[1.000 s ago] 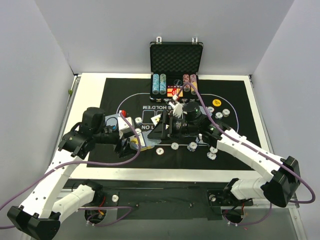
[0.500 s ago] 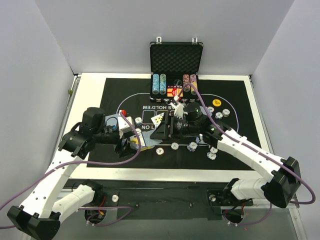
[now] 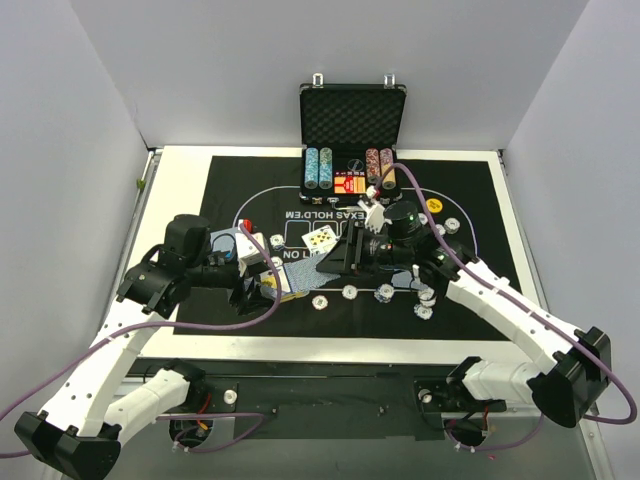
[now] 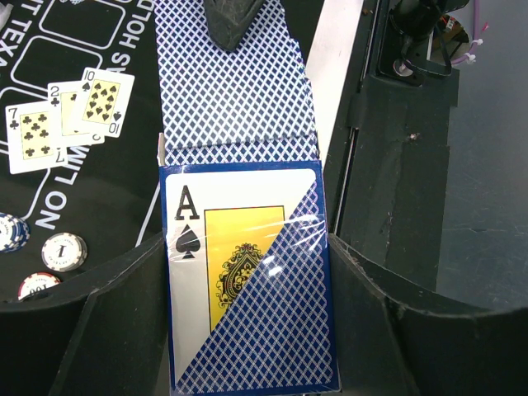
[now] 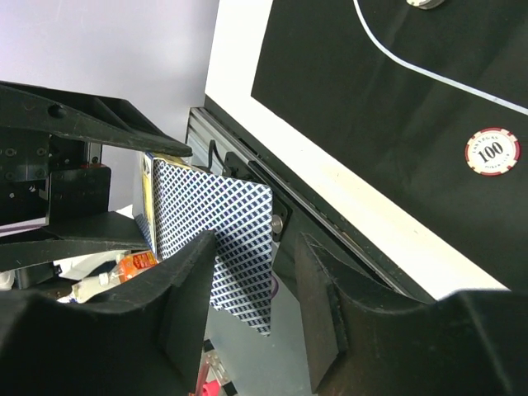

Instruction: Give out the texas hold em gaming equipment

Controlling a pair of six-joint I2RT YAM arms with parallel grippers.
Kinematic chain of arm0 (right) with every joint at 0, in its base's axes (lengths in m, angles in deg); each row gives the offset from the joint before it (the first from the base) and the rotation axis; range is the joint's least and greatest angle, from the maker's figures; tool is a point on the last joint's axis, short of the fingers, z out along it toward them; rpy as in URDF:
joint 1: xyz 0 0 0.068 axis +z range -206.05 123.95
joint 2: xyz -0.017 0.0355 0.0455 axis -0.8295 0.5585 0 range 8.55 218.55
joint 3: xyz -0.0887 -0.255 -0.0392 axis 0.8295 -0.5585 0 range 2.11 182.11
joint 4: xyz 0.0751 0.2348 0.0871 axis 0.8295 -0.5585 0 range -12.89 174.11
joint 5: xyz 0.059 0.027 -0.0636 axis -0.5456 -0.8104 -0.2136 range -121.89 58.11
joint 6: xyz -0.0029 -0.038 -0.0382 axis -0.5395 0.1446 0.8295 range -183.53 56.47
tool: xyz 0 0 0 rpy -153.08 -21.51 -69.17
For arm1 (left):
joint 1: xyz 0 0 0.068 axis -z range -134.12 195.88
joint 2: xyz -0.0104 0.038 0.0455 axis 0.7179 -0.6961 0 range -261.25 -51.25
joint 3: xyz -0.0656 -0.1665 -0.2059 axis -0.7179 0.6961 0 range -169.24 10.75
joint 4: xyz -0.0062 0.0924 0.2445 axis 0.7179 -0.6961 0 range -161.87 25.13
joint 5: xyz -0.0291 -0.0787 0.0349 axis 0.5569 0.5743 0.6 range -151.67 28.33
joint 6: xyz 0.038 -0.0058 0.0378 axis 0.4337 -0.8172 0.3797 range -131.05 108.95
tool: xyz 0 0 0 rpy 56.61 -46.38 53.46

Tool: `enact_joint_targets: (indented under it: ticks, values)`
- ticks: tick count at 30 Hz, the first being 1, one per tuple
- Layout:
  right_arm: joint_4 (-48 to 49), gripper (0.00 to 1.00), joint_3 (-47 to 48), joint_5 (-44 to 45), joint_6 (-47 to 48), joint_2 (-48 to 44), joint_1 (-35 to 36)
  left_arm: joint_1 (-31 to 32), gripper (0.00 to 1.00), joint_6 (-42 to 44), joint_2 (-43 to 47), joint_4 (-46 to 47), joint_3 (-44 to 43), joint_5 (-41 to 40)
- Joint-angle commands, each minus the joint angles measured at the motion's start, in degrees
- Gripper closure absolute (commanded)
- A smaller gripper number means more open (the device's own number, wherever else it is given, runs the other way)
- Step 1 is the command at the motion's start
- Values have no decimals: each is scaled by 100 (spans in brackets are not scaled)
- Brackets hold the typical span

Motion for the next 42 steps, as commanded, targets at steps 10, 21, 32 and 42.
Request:
enact_joint_targets:
  ticks: [10,21,32,42]
  values:
    - [-305,89,40,-115,51,-454,-344,23,100,-55,96,468,-137,255]
    - [-762,96,225,-212,262,-762,-714,23,100,-46,105,424,-146,255]
    - [-464,100,93,-616,43,-771,-1400,23,100,-11,105,379,-190,246]
    - [388,100,84,-1091,-580,-894,-1611,23,100,-20,132,423,-129,255]
